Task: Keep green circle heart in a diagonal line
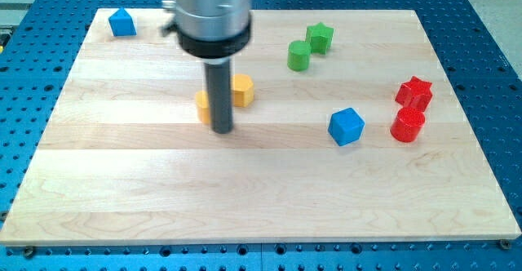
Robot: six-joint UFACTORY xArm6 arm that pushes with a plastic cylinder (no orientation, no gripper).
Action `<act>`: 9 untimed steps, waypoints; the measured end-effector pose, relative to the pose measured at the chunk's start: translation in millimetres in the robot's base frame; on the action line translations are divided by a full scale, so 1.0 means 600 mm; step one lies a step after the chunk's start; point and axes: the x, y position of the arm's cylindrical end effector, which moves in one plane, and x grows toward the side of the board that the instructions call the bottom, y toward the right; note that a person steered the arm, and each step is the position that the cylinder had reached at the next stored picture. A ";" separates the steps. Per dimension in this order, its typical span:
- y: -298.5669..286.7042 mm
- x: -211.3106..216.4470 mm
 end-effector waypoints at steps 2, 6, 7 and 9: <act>-0.084 -0.031; 0.035 -0.256; -0.047 -0.266; -0.008 -0.308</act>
